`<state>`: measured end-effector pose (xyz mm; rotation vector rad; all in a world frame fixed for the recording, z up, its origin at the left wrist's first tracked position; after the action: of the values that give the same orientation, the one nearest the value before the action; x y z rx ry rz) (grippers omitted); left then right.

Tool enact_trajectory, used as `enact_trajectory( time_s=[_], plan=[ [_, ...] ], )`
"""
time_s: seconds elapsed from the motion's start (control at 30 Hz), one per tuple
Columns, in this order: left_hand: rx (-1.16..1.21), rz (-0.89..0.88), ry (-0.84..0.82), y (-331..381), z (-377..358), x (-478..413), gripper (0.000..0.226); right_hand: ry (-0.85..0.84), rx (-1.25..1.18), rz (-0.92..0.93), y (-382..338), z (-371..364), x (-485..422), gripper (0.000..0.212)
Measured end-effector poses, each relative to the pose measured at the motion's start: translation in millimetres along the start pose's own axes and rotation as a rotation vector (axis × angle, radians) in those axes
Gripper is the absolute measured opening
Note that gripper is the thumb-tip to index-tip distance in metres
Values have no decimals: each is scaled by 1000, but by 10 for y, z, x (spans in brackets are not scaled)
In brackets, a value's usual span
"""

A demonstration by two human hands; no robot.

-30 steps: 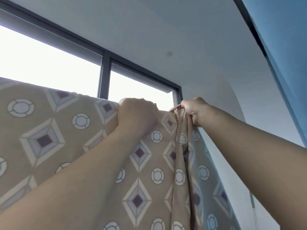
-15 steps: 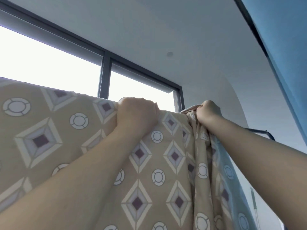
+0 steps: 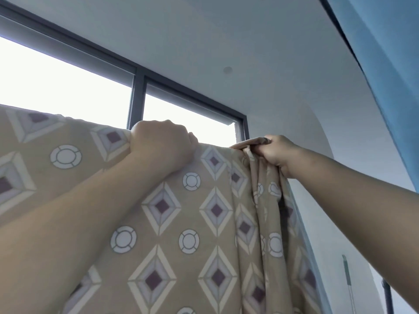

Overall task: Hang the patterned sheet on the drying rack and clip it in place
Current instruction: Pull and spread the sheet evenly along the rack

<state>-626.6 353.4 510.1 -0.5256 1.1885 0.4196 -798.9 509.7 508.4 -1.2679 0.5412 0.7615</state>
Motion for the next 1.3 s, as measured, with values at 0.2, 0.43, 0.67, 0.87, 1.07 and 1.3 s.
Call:
enact_trajectory(
  time_s=[0.2, 0.43, 0.67, 0.87, 1.07, 1.3],
  plan=[
    [1, 68, 6, 11, -53, 9, 49, 283, 134, -47, 241, 341, -34, 22],
    [26, 1, -121, 464, -169, -55, 57, -247, -212, -125, 214, -53, 96, 14],
    [-37, -34, -31, 661, -159, -84, 57, 280, 349, -89, 317, 656, -42, 23],
    [8, 1, -52, 559, -290, -119, 58, 274, 766, -146, 364, 554, 108, 33],
    [31, -1, 60, 530, -225, -115, 49, -149, 430, 419, -326, -515, 238, 26],
    [55, -26, 110, 414, -173, -80, 46, -29, 458, 442, -415, -474, 136, 20]
  ],
)
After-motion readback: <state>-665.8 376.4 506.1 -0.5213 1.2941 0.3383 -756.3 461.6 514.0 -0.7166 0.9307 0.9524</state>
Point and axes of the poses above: each hand's wrist, its own x-axis away from the middle knuckle, its own z-axis out of the back of the hand, y = z × x, the point moved 7 cm from there along -x, towards the middle knuckle, and after that the axes turned 4 degrees about -y, right-handed, at the moved point
